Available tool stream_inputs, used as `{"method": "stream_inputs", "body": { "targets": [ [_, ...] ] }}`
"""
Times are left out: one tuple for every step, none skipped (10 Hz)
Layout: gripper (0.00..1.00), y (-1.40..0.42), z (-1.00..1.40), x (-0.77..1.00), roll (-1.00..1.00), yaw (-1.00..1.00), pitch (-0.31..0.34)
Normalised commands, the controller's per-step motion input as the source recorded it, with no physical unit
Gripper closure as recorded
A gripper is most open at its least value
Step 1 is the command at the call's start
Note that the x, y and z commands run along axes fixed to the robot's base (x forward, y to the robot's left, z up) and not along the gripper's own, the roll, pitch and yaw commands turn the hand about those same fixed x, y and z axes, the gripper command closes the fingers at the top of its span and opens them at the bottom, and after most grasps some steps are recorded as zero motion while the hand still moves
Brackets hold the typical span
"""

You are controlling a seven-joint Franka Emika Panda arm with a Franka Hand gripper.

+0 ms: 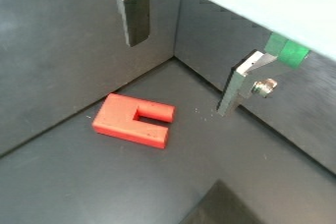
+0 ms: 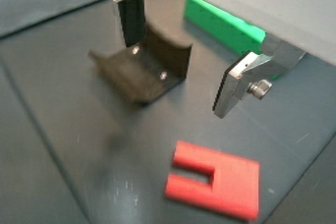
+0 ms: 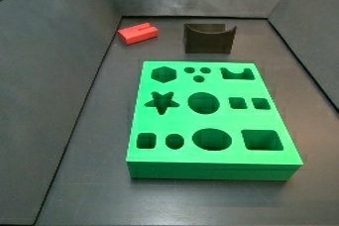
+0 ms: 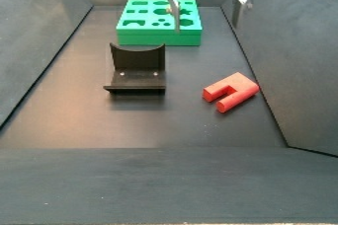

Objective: Pick up the square-circle object. Move up. Place the square-circle object on the fixture. Regrasp the square-circle object. Rotate the square-circle object. Move to above the board. Insert the square-circle object.
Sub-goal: Pick up the square-circle object.

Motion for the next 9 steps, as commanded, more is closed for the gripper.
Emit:
{"method": "stream_inputs", "body": {
  "targets": [
    [0.00, 0.08, -0.40, -0.34, -0.01, -0.34, 0.000],
    [0.00, 0.07, -0.44, -0.37, 0.00, -0.83, 0.000],
    [0.00, 0.07, -0.44, -0.36, 0.00, -0.85, 0.000],
    [0.00, 0.06, -0.53, -0.35, -0.05, -0.83, 0.000],
    [0.00, 0.01, -0.65, -0.31, -0.14, -0.80, 0.000],
    [0.00, 0.00, -0.61, -0.20, -0.23, -0.81, -0.014],
    [0.00, -0.04, -0.40, -0.14, -0.25, -0.83, -0.154],
    [0.00, -0.04, -0.39, -0.14, -0.25, -0.83, -0.166],
    [0.00, -0.05, -0.37, -0.14, -0.25, -0.83, -0.179]
  ]
}}
